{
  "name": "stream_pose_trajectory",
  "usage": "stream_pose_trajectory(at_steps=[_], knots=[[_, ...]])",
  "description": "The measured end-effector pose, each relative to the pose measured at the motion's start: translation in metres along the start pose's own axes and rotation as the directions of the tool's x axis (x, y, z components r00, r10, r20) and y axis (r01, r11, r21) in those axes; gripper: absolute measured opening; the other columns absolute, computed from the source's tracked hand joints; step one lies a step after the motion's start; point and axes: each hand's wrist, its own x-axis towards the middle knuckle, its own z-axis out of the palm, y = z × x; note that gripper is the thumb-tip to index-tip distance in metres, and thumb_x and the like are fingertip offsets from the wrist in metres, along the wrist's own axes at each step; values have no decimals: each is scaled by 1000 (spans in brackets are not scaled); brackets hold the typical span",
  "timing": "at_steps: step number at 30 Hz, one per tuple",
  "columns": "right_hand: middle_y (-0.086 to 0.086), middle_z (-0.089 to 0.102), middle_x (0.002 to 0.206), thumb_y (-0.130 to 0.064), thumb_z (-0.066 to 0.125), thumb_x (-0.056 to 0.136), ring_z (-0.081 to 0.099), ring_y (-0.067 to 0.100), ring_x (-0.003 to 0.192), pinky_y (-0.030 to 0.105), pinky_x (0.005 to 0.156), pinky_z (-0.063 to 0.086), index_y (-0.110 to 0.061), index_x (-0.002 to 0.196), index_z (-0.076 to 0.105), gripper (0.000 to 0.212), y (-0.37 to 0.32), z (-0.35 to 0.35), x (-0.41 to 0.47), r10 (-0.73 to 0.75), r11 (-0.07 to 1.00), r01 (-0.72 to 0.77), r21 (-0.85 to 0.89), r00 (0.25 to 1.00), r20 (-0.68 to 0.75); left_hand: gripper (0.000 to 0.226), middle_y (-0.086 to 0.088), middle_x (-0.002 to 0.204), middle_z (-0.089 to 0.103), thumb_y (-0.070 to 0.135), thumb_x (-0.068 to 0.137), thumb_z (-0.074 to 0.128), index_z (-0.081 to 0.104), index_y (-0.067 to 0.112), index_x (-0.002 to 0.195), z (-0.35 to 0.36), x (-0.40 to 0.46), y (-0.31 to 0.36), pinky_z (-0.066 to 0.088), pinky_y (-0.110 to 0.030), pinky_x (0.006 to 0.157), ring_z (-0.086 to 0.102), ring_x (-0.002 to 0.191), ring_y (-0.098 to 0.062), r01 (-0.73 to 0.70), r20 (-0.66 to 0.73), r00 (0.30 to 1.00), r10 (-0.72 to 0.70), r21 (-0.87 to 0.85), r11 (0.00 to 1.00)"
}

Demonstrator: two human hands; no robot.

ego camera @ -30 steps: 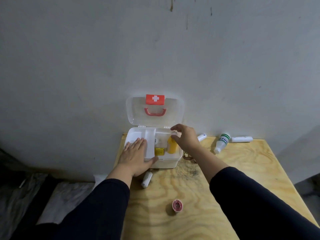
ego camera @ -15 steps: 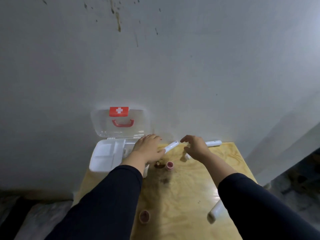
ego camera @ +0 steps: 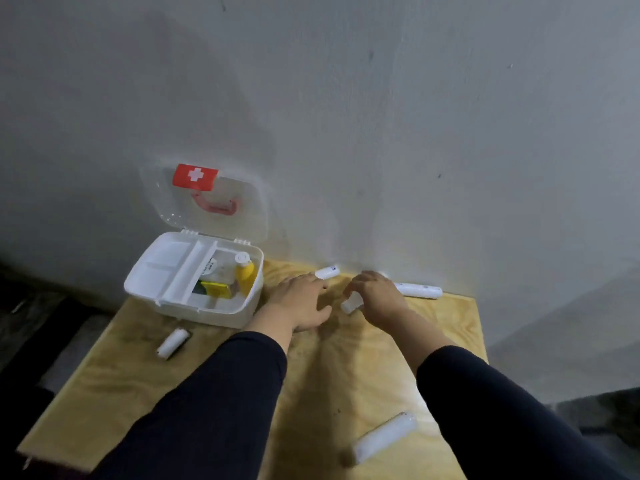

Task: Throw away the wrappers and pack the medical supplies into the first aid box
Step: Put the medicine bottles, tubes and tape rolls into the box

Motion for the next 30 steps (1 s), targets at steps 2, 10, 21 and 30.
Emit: stream_pose_trajectory(at_steps=[2, 10, 21, 30], knots=[[-4, 62, 119, -8, 58, 83, 50, 22, 117, 31, 103, 37, -29, 114, 64, 38, 5, 8, 6, -47, 998, 48, -48, 999, 19, 58, 1, 153, 34, 44, 89, 50, 40, 25, 143, 7, 1, 1, 27, -36, 112, 31, 141, -22, 43, 1, 999, -43, -5, 999], [-4, 61, 123, -28, 56, 90, 52, 24, 115, 35, 94, 40, -33, 125, 58, 35, 7, 10, 9, -36, 999, 37, 27, 998, -60, 60, -1, 153, 35, 46, 88, 49, 38, 25, 143, 10, 1, 6, 29, -39, 113, 31, 141, -23, 91, 12, 996, -92, 23, 996], [14, 63, 121, -25, 67, 85, 61, 29, 111, 37, 91, 50, -24, 127, 50, 45, -44, -67, 6, 259, 675, -38, 737, 947, -188, 57, -2, 150, 38, 39, 91, 51, 39, 19, 142, -49, -26, 1, 25, -36, 115, 35, 139, -21, 56, -117, 992, -49, 55, 997], [17, 67, 104, -21, 61, 88, 65, 35, 90, 55, 82, 54, -31, 110, 42, 31, -123, -99, 3, 275, 703, 69, 708, 892, -360, 61, -5, 149, 39, 38, 88, 54, 38, 18, 143, -90, -64, -54, 28, -37, 112, 36, 138, -24, 19, -234, 972, 3, 91, 996]])
